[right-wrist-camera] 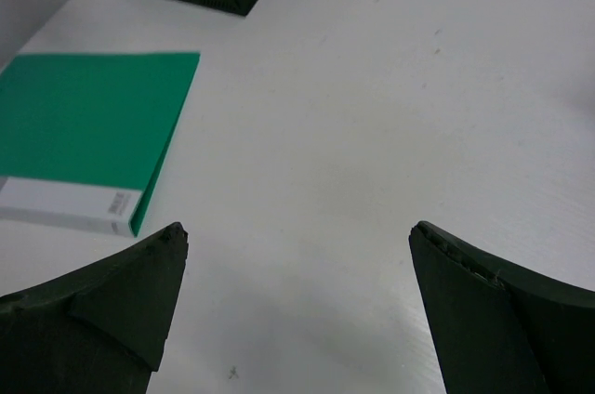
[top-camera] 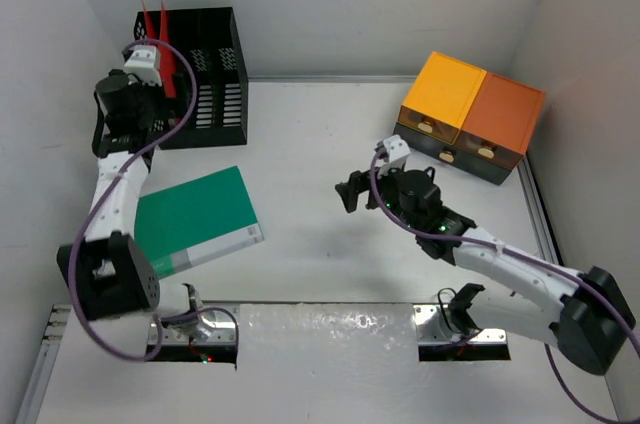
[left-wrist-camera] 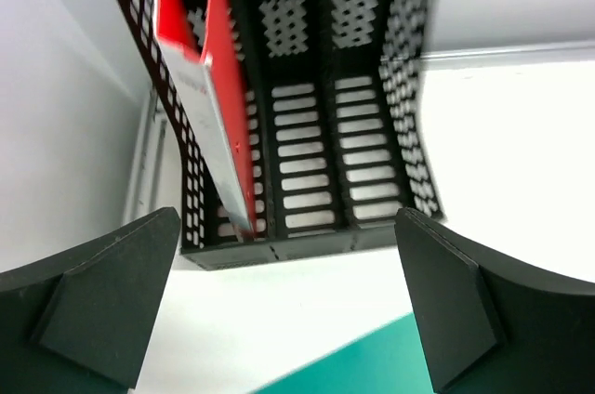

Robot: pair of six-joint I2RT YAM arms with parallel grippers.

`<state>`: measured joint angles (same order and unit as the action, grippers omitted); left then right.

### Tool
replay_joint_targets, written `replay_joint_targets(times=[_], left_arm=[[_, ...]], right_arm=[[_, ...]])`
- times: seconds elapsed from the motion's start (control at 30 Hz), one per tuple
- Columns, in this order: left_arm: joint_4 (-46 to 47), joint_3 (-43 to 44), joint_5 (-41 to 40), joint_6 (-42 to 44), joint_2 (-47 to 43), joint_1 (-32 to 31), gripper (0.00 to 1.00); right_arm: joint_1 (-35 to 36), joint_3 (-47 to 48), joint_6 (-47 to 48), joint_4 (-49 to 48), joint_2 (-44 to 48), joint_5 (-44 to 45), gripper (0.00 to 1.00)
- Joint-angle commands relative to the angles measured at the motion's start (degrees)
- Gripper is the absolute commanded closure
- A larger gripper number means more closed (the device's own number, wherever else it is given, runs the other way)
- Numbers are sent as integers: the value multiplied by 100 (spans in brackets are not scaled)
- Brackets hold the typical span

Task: Organize the desk

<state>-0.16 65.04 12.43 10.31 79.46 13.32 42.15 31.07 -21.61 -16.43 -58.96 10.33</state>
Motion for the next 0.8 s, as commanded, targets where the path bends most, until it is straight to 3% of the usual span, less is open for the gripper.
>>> replay_joint_targets(times=[0.0, 0.13, 0.17, 0.27, 0.37, 0.4, 0.5, 0.53, 0.6, 0.77], left_arm=[[-1273, 220, 611, 576, -641, 48, 1], [-3290, 317, 875, 1744, -1553, 48, 0], [-3549, 221, 858, 2251, -1696, 56, 0], [-4044, -437, 552, 2625, -2232, 56, 0], [-4053, -1237, 349, 2521, -2593, 56, 0], [-4027, -1622, 348, 2485, -2672, 65, 0], [-3834, -2186, 235, 2354, -2839, 65, 1], [-3694, -2275, 147, 2301, -2892, 57, 1], [-3570, -2504, -82, 2283, -2962, 65, 0], [-3499, -2803, -249, 2414, -3068, 56, 1]], right_arm=[[30, 434, -229, -1, -876, -828, 1], [65, 1163, -808, -595, -2228, -1892, 1], [83, 1252, -1002, -842, -2521, -2390, 1], [275, 1901, -1688, -1372, -3751, -2981, 3], [547, 2920, -1803, -890, -4859, -3176, 24], [601, 3270, -1899, -871, -5088, -3247, 39], [750, 3668, -2363, -1099, -5871, -3606, 59], [759, 3713, -2522, -1300, -6021, -3669, 60], [777, 3722, -2882, -1503, -6355, -3748, 52], [795, 3573, -3192, -1750, -6637, -3749, 43]])
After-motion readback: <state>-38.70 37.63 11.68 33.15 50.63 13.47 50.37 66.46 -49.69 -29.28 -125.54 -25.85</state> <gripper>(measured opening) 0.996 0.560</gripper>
